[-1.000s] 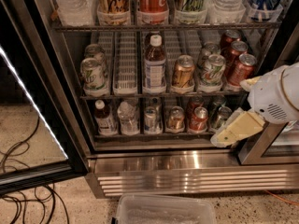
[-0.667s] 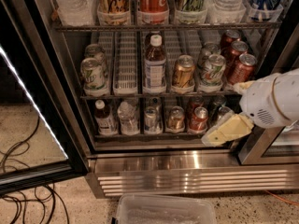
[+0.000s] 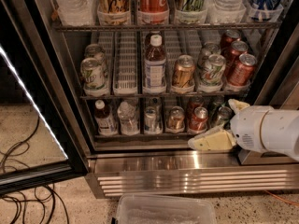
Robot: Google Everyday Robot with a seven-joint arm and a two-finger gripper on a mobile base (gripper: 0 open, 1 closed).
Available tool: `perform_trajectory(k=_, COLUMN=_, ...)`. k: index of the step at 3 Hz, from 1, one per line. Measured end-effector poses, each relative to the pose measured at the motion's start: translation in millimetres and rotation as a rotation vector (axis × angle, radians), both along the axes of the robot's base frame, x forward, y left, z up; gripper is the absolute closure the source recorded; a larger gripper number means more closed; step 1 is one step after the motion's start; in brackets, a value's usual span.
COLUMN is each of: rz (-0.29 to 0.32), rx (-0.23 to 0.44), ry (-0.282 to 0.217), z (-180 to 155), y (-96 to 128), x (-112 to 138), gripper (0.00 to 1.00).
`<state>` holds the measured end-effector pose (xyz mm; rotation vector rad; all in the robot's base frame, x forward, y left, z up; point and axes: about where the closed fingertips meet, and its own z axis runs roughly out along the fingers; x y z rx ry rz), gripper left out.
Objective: Pick coke can from middle shelf of fridge
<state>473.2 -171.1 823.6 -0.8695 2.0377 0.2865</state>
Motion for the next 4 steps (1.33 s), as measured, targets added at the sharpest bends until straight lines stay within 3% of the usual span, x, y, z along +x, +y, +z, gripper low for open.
perform_trajectory(k=1, rz=-0.124, rx=0.041, ry=-0.076, z=-3, y=-17, x=12, gripper=0.00)
perform_trajectory(k=3, rz=-0.157, rx=0.042, ry=-0.112, z=0, y=-21, x=20, gripper=0.00)
perform_trajectory(k=4, rz=-0.189, rx=0.046, ry=-0.162, z=-2, y=-27, x=36, gripper=0.00)
